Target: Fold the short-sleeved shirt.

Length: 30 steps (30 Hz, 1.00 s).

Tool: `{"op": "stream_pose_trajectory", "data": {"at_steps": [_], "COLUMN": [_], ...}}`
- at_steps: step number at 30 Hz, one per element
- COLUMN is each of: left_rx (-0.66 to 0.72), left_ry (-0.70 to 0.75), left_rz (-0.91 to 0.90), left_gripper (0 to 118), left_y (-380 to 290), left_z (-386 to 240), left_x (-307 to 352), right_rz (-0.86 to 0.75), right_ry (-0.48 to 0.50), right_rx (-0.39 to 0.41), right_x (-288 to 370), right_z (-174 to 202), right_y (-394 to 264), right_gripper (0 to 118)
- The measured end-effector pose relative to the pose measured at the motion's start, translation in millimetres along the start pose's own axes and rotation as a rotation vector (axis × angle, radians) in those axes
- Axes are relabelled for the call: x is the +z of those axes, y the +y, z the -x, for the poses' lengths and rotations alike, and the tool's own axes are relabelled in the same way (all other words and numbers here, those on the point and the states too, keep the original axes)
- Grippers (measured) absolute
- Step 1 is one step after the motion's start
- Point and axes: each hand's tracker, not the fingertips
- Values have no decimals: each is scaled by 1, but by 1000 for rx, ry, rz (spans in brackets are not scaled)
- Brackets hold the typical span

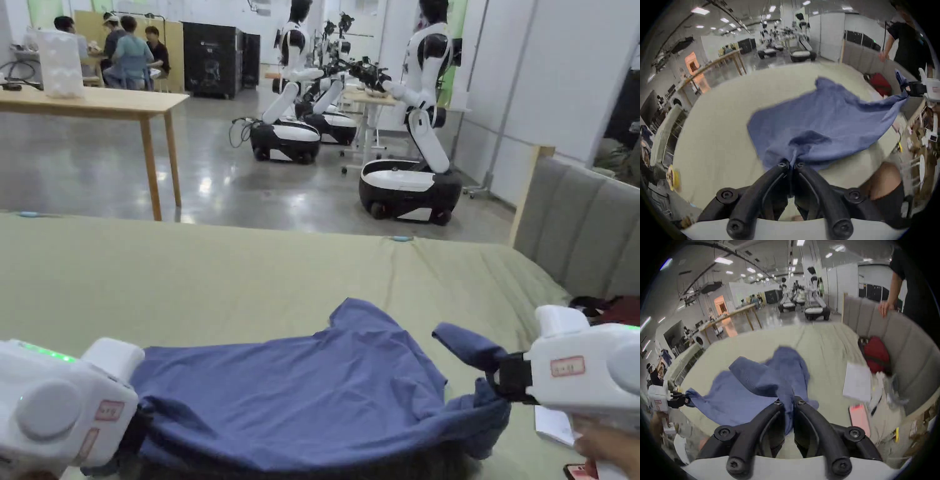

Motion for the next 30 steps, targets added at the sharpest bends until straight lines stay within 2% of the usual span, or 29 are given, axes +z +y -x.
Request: {"op": "stream_pose_trajectory", "data": {"at_steps": [7, 13, 14, 15, 16, 17, 18, 19, 22, 24, 26, 28, 30], "left_rx": [90, 167, 195, 219, 237, 250, 272, 293, 367, 397, 417, 403, 375], "left_ry": [-32, -49, -62, -66, -58, -48, -53, -59, 11, 32, 57, 80, 71], "left_rz": [122, 146, 139, 132, 124, 114, 65, 12, -184, -322, -484, -578, -633], "left_gripper": [1, 1, 6, 15, 40, 85, 105, 111, 110, 110, 109, 106, 94], "left_y": [-79, -89, -87, -87, -89, -91, -93, -96, -99, -93, -88, -83, -81], "left_z": [-7, -6, -5, -2, 0, 2, 3, 4, 0, -6, -17, -28, -38], "left_x": [-54, -65, -63, -61, -58, -54, -46, -34, 0, 21, 40, 49, 48], "right_rz": [212, 263, 256, 247, 229, 193, 132, 66, -138, -258, -369, -427, -448], "right_ry": [-17, -22, -23, -25, -25, -17, -3, -2, -15, -11, 48, 63, 102], "right_rx": [-72, -107, -112, -113, -108, -96, -77, -59, -25, -32, -21, 5, 53], "right_x": [-50, -66, -65, -63, -58, -48, -38, -26, 2, 17, 32, 38, 38], "right_z": [-15, -20, -20, -19, -17, -13, -9, -3, 15, 33, 57, 79, 97], "right_y": [-116, -143, -140, -136, -131, -128, -123, -118, -108, -105, -102, -105, -111], "right_gripper": [10, 10, 11, 16, 31, 60, 77, 84, 84, 84, 84, 83, 69]}}
